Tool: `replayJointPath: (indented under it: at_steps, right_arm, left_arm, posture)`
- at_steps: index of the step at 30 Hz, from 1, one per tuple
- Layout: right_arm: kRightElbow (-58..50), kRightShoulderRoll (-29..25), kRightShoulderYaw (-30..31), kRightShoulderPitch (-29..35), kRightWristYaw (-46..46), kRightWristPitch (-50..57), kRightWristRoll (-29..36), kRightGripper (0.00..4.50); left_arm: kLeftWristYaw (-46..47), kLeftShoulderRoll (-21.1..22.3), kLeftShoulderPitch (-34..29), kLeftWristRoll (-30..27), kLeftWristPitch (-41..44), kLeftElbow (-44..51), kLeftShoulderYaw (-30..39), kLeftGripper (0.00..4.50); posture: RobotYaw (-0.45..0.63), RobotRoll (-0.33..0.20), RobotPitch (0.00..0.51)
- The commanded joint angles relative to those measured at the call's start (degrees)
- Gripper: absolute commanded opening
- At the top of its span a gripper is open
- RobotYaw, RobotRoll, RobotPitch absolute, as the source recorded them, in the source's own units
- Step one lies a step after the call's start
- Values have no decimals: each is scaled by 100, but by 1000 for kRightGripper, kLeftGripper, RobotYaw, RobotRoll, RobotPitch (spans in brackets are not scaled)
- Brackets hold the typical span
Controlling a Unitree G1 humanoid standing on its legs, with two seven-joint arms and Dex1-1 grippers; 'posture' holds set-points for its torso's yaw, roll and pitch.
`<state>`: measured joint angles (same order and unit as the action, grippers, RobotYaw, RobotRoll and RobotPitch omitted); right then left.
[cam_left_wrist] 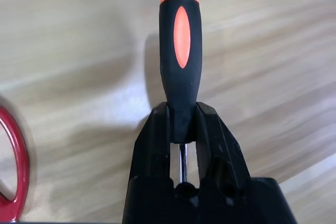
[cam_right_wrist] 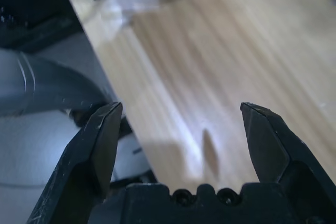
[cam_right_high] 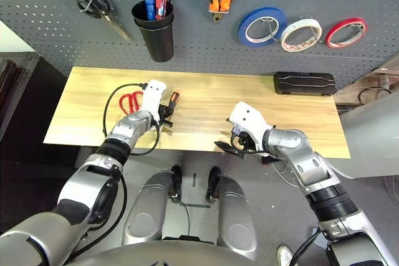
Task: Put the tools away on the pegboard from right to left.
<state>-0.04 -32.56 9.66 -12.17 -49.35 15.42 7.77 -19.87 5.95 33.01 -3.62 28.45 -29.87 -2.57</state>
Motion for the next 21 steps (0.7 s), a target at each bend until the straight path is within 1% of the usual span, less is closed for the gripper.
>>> replayJointPath:
  at_steps: [1,4,7,10,12,16,21]
  right_arm:
    - [212,82,-468,37,-227,-424,484,4500]
    - [334,114,-667,-32,-363,-632,687,4500]
    - [480,109,-1026,-193,-645,-867,1098,4500]
    - [605,107,-1175,-319,-837,-981,1289,4500]
    - [686,90,-1351,-463,-993,-1061,1488,4500]
    - [798,139,-1554,-679,-1150,-1228,1727,4500]
    - [905,402,-1779,-918,-1102,-1450,1974,4500]
  left_arm:
    - [-71,-39,-848,-432,818,2009,58,521]
    - [-41,3,-1234,-621,1231,2984,82,521]
    - [-129,107,-1662,-919,1465,4127,151,521]
    - [-160,215,-1888,-1186,1622,4800,274,521]
    - [-169,301,-1987,-1422,1657,5255,471,521]
    - [-103,341,-1956,-1836,1669,5736,845,521]
    - [80,381,-1584,-2293,1744,5994,1290,521]
  posture:
    - [206,0,262]
    - [219,0,259]
    - [237,0,254]
    - [247,0,250]
    - [252,0,248]
    - [261,0,240]
    - [265,0,232]
